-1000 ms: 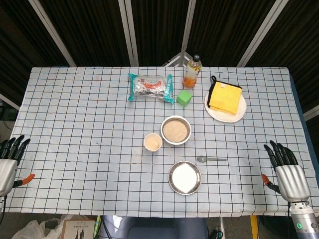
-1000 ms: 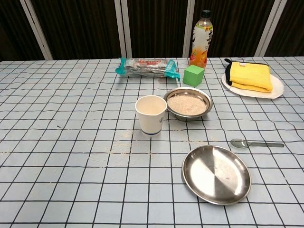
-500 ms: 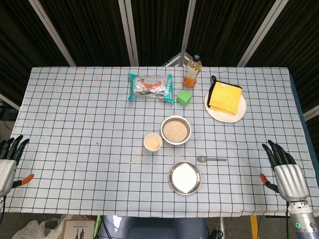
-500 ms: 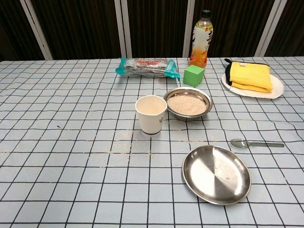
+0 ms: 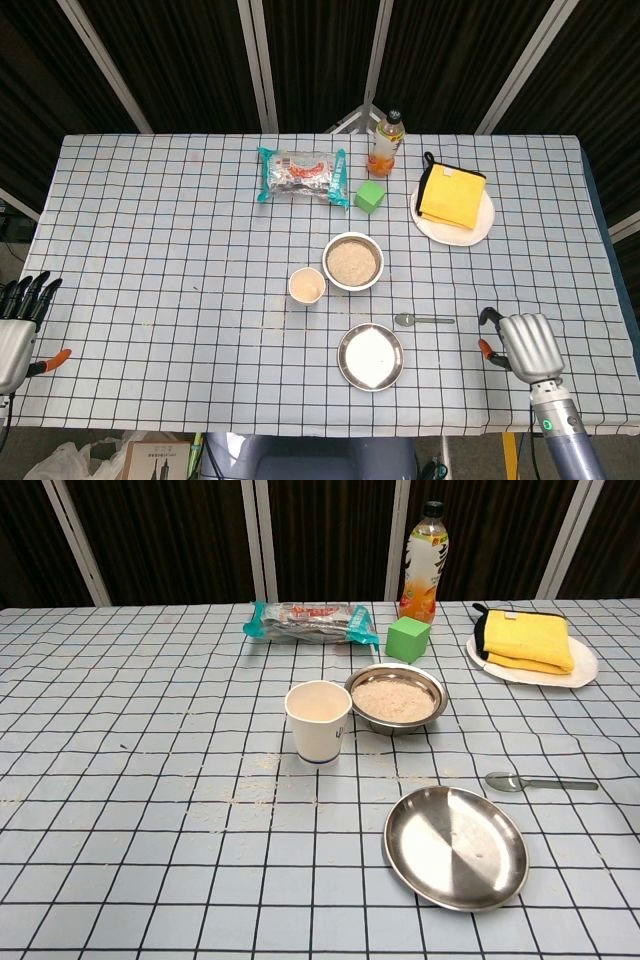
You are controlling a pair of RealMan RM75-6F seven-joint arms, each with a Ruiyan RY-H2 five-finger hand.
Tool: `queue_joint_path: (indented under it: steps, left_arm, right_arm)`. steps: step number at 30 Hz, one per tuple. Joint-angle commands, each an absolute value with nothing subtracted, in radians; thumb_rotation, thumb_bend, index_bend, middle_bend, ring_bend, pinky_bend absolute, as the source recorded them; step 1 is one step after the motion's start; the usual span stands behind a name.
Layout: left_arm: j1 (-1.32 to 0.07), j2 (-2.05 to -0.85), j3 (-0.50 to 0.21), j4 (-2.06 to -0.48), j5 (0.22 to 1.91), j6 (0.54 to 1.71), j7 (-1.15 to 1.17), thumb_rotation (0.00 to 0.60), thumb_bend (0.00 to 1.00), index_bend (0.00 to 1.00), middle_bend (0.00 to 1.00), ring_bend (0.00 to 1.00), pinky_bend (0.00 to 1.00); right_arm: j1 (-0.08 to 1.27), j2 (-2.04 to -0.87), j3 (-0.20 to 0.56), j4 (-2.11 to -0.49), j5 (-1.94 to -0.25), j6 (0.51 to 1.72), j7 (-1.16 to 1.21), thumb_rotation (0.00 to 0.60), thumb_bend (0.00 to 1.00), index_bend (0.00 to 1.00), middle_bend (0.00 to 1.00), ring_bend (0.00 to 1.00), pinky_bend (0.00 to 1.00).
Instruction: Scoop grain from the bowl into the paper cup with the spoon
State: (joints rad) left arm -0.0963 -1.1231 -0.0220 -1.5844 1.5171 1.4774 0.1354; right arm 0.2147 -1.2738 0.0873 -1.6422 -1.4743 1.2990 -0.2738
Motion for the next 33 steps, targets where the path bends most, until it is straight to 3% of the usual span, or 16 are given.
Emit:
queue_joint_path:
  steps: [1,12,33]
  left_arm:
    - [-0.096,-1.121,-0.022,-1.585,1.515,1.475,0.131,0.600,0.00,0.00,0.00,0.00,0.00]
    - [-0.102,-1.113,-0.019,-1.590,1.510,1.456,0.118,0.600,0.00,0.00,0.00,0.00,0.00]
    - [-0.106,-1.113,-0.019,-1.604,1.495,1.442,0.135,0.600,0.00,0.00,0.00,0.00,0.00]
  right_arm:
    - [0.265,-1.356,0.108,-1.634,-1.401,1.229,-0.369,0.600,0.38,0.52,0.91,0.97,1.00]
    - [0.322,-1.506,0.134,-1.544,-1.269,1.160,-0.476,0.600,0.41,0.53,0.92,0.98,1.00]
    - [0.366,-1.587,0.172,-1.443,-1.098,1.106,-0.485,0.600,0.41,0.53,0.92,0.98,1.00]
